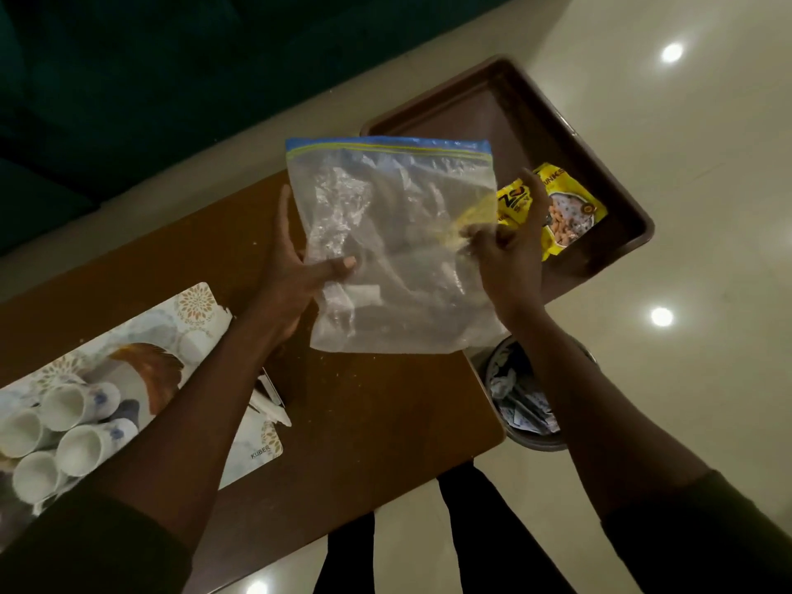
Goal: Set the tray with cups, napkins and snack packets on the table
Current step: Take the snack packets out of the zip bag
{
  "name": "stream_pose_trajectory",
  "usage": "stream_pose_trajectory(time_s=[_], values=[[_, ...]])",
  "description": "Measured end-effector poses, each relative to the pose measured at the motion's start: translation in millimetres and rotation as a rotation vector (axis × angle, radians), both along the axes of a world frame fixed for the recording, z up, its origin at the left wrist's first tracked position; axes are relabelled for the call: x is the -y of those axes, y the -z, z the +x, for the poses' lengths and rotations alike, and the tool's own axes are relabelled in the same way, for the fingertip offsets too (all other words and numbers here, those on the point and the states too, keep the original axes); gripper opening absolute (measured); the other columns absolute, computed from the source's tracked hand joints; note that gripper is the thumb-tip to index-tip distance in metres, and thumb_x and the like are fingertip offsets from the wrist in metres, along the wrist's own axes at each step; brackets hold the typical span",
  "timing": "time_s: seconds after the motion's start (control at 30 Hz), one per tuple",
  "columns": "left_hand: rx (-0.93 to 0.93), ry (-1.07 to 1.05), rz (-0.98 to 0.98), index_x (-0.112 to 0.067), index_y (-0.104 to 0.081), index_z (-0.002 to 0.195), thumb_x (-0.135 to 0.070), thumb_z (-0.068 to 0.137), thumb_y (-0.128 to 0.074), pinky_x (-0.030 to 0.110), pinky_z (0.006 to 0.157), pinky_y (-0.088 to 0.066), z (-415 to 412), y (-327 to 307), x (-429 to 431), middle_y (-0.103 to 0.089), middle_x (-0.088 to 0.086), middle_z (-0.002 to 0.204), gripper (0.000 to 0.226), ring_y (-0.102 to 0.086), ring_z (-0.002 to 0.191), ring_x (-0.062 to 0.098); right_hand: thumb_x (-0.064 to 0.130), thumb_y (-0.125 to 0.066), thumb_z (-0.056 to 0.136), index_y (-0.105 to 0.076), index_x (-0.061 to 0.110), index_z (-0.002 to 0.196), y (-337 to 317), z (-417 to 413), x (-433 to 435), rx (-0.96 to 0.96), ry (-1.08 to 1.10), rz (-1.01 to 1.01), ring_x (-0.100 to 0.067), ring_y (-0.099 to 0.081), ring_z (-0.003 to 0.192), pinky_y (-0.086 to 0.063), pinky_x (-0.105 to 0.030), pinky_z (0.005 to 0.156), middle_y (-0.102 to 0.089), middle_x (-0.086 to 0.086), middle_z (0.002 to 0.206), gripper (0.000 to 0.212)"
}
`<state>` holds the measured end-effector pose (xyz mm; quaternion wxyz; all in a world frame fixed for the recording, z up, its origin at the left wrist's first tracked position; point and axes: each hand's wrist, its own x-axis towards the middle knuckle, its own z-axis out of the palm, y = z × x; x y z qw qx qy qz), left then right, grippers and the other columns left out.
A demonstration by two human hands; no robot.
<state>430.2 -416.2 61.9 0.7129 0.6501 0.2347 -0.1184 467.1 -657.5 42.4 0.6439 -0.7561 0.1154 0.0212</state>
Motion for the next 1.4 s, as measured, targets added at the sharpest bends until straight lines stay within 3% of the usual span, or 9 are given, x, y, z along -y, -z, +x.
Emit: stream_pose_trajectory(time_s=[0.13,0.2,0.33,0.47,0.63,0.8,1.0,1.13,1.4], values=[[0.14,0.109,0.199,-0.044,-0.016,0.15,0.001,0.072,-0.077,0.029,0.103,-0.048,1,-3,2,-0.013,-0.014,0.161,0.109,-0.023,0.145,0.008,0.003,-0.049,0.089,-0.068,0.02,0.101,0,5,-3,0.002,-0.063,-0.145,-0.018,-0.064,0.076,-0.052,-0.047,0.068,-0.069,0.001,0.087,0.028],[0.163,0.271,0.343,-0.043,-0.018,0.15,-0.003,0.074,-0.078,0.008,0.1,-0.039,2,-5,-1,-0.012,-0.028,0.155,0.105,-0.015,0.138,-0.008,0.026,-0.064,0.088,-0.069,0.018,0.11,-3,7,-5,-0.096,-0.172,-0.147,-0.013,-0.064,0.093,-0.055,-0.04,0.08,-0.069,0.002,0.103,0.024],[0.024,0.559,0.504,-0.044,-0.017,0.151,-0.013,0.068,-0.085,0.024,0.109,-0.032,2,-4,-15,-0.012,-0.014,0.162,0.111,-0.018,0.137,0.001,0.043,-0.089,0.055,-0.045,0.014,0.14,-9,12,-12,-0.192,-0.403,-0.206,0.008,-0.056,0.099,-0.047,-0.009,0.082,-0.054,0.017,0.114,0.1],[-0.119,0.654,0.717,-0.025,-0.019,0.153,-0.014,0.065,-0.088,0.025,0.101,-0.032,2,0,-19,-0.025,0.003,0.161,0.112,-0.029,0.143,0.018,0.03,-0.095,0.048,-0.028,0.016,0.149,-8,18,-15,-0.166,-0.624,-0.405,-0.017,-0.047,0.121,-0.041,-0.024,0.097,-0.042,-0.008,0.14,0.122],[-0.012,0.388,1.017,-0.018,-0.06,0.105,-0.021,0.075,-0.078,0.036,0.073,-0.044,0,5,-20,-0.065,0.012,0.107,0.035,-0.06,0.101,0.034,0.014,-0.083,0.067,-0.057,0.009,0.125,-6,15,-7,0.111,-0.592,-0.671,-0.031,-0.06,0.104,-0.036,-0.02,0.074,-0.064,-0.015,0.114,0.063],[0.141,0.23,1.2,-0.012,-0.061,0.08,-0.031,0.072,-0.077,0.035,0.076,-0.043,-3,4,-17,-0.046,0.009,0.11,0.026,-0.049,0.102,0.028,0.021,-0.075,0.072,-0.071,0.004,0.075,-12,17,-5,0.36,-0.421,-0.799,-0.033,-0.053,0.099,-0.036,-0.033,0.081,-0.061,-0.016,0.098,0.018],[-0.05,0.239,0.786,-0.024,-0.05,0.06,-0.024,0.078,-0.074,0.023,0.046,-0.032,-3,0,-2,-0.052,-0.007,0.06,0.03,-0.048,0.055,0.012,0.016,-0.071,0.075,-0.056,0.016,0.07,-9,15,1,0.183,-0.351,-0.479,0.0,-0.051,0.053,-0.032,-0.013,0.048,-0.05,0.011,0.057,0.016],[-0.24,0.197,0.593,-0.01,-0.067,0.096,-0.007,0.081,-0.069,0.016,0.038,-0.046,1,4,43,-0.062,-0.003,0.07,0.015,-0.06,0.057,0.01,0.009,-0.064,0.077,-0.065,0.006,0.101,4,-6,-15,0.127,-0.206,-0.548,-0.011,-0.05,0.065,-0.03,-0.017,0.056,-0.061,0.0,0.077,0.025],[-0.438,0.192,0.03,-0.013,-0.066,0.105,-0.01,0.089,-0.059,0.026,0.048,-0.057,5,0,89,-0.072,0.009,0.093,0.017,-0.07,0.072,0.018,0.016,-0.06,0.068,-0.056,0.012,0.091,16,-61,-22,0.279,-0.326,-0.647,-0.023,-0.048,0.087,-0.036,-0.032,0.063,-0.057,-0.007,0.094,0.024]])
